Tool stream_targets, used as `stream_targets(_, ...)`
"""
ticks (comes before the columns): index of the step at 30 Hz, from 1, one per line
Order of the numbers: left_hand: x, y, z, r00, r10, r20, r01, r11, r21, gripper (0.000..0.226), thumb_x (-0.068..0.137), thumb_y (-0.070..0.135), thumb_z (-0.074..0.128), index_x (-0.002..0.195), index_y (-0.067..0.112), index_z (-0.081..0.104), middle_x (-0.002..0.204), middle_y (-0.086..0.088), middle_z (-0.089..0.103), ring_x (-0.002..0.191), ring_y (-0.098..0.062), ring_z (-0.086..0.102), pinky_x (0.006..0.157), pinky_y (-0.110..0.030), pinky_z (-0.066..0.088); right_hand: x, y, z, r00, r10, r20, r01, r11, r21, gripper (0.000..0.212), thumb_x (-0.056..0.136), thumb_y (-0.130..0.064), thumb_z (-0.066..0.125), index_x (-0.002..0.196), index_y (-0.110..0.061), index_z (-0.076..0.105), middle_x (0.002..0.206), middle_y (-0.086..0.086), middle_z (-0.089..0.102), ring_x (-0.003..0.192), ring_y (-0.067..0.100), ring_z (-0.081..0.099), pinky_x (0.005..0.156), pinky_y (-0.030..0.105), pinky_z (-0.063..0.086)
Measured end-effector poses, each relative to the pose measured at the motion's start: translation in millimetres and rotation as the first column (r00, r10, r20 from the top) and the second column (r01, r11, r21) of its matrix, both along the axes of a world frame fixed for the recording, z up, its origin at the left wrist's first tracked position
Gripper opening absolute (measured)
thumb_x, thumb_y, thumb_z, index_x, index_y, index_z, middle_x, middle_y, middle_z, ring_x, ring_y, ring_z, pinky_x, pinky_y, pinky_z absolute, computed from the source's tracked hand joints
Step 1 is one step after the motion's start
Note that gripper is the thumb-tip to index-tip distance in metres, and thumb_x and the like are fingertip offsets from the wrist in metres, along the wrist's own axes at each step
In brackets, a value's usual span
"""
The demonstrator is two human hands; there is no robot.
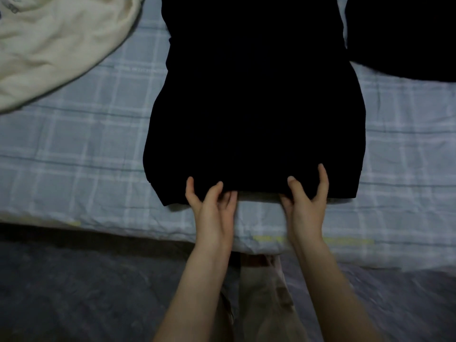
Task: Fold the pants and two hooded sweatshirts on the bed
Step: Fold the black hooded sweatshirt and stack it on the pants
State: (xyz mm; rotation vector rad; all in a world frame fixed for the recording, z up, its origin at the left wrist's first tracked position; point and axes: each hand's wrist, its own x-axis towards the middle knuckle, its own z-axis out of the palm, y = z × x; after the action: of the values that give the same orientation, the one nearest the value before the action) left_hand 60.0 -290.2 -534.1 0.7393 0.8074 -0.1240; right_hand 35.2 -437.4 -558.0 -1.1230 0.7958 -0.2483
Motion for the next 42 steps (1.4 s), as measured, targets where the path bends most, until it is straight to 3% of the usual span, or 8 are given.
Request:
stream_targets(7, 18.8, 7.0, -16.0, 0.983, -0.144, -0.111, 0.181, 0.836, 0.518, 0.050, 0.095, 0.016, 0.060, 0.140, 0.031, 0.046, 0.136, -0.002, 0.055, 0.120, -0.018, 0.057, 0.102, -0.037, 0.049, 11.6, -28.3, -8.9, 0.988, -0.007, -0.152, -0.033, 0.966, -0.255, 0.064, 0.096, -0.017, 0.064, 0.149, -0.041, 0.038, 0.154, -0.004, 0.042, 0.140, 0.020, 0.044, 0.111, 0.051, 0.043)
stream_targets(10, 24.0, 7.9, -20.4, 0.979, -0.164, -0.118, 0.202, 0.778, 0.595, 0.052, 0.093, 0.017, 0.063, 0.140, 0.029, 0.044, 0.134, -0.002, 0.053, 0.109, -0.006, 0.056, 0.082, -0.010, 0.049, 12.0, -28.2, -10.5, 0.985, 0.037, -0.171, -0.089, 0.948, -0.306, 0.065, 0.095, -0.018, 0.066, 0.148, -0.042, 0.038, 0.152, -0.006, 0.044, 0.137, 0.016, 0.045, 0.111, 0.047, 0.044)
stream_targets(15, 25.0, 1.2, -15.5, 0.990, -0.132, 0.051, 0.099, 0.903, 0.418, 0.073, 0.091, 0.012, 0.066, 0.145, 0.046, 0.031, 0.143, 0.007, 0.047, 0.126, -0.011, 0.053, 0.103, -0.040, 0.049, 20.3, -28.9, -8.3, 0.998, 0.002, -0.067, -0.013, 0.987, -0.158, 0.072, 0.094, -0.006, 0.064, 0.147, -0.048, 0.038, 0.154, -0.009, 0.040, 0.136, 0.016, 0.048, 0.105, 0.053, 0.048)
stream_targets(22, 56.8, 1.2, -18.2, 1.000, -0.008, 0.000, 0.007, 0.937, 0.349, 0.079, 0.091, 0.001, 0.059, 0.149, 0.040, 0.023, 0.127, 0.006, 0.053, 0.110, -0.012, 0.061, 0.074, -0.024, 0.058, 29.4, -38.7, -3.6, 0.973, -0.054, -0.223, -0.026, 0.940, -0.340, 0.077, 0.090, -0.019, 0.068, 0.150, -0.048, 0.029, 0.148, -0.012, 0.041, 0.135, 0.015, 0.045, 0.104, 0.033, 0.046)
stream_targets(27, 57.8, -1.5, -20.9, 0.993, -0.101, 0.065, 0.059, 0.881, 0.470, 0.083, 0.090, 0.010, 0.067, 0.151, 0.042, 0.021, 0.150, 0.003, 0.041, 0.129, -0.008, 0.049, 0.104, -0.027, 0.046, 42.3, -28.8, 3.6, 0.998, -0.040, -0.040, 0.030, 0.976, -0.215, 0.085, 0.094, -0.003, 0.062, 0.153, -0.050, 0.021, 0.159, -0.008, 0.031, 0.142, 0.010, 0.039, 0.115, 0.039, 0.039)
stream_targets(32, 64.2, 7.2, -32.3, 0.984, -0.105, 0.147, 0.037, 0.912, 0.409, 0.082, 0.085, 0.016, 0.072, 0.148, 0.045, 0.027, 0.144, 0.005, 0.048, 0.123, -0.005, 0.057, 0.094, -0.024, 0.052, 55.1, -38.7, 0.8, 0.996, -0.082, 0.017, 0.082, 0.997, 0.010, 0.078, 0.096, -0.004, 0.059, 0.149, -0.053, 0.029, 0.145, -0.007, 0.053, 0.116, 0.022, 0.055, 0.067, 0.016, 0.051)
stream_targets(35, 71.4, 4.4, -30.1, 0.988, -0.098, 0.121, 0.026, 0.868, 0.496, 0.083, 0.083, 0.018, 0.076, 0.148, 0.043, 0.031, 0.147, 0.004, 0.046, 0.130, -0.009, 0.051, 0.108, -0.034, 0.045, 60.2, -39.2, 0.2, 0.992, -0.109, 0.059, 0.108, 0.994, 0.028, 0.068, 0.098, -0.008, 0.061, 0.149, -0.043, 0.034, 0.139, -0.007, 0.057, 0.121, 0.018, 0.062, 0.076, 0.021, 0.056)
stream_targets(42, 49.8, 0.5, -34.5, 0.993, -0.081, 0.081, 0.008, 0.757, 0.653, 0.075, 0.084, -0.001, 0.066, 0.143, 0.040, 0.043, 0.147, 0.012, 0.046, 0.134, -0.004, 0.044, 0.114, -0.038, 0.038, 46.2, -41.3, -12.1, 0.978, -0.206, -0.009, 0.186, 0.901, -0.391, 0.047, 0.083, 0.004, 0.074, 0.121, -0.021, 0.064, 0.120, -0.008, 0.062, 0.098, -0.019, 0.059, 0.078, 0.003, 0.046)
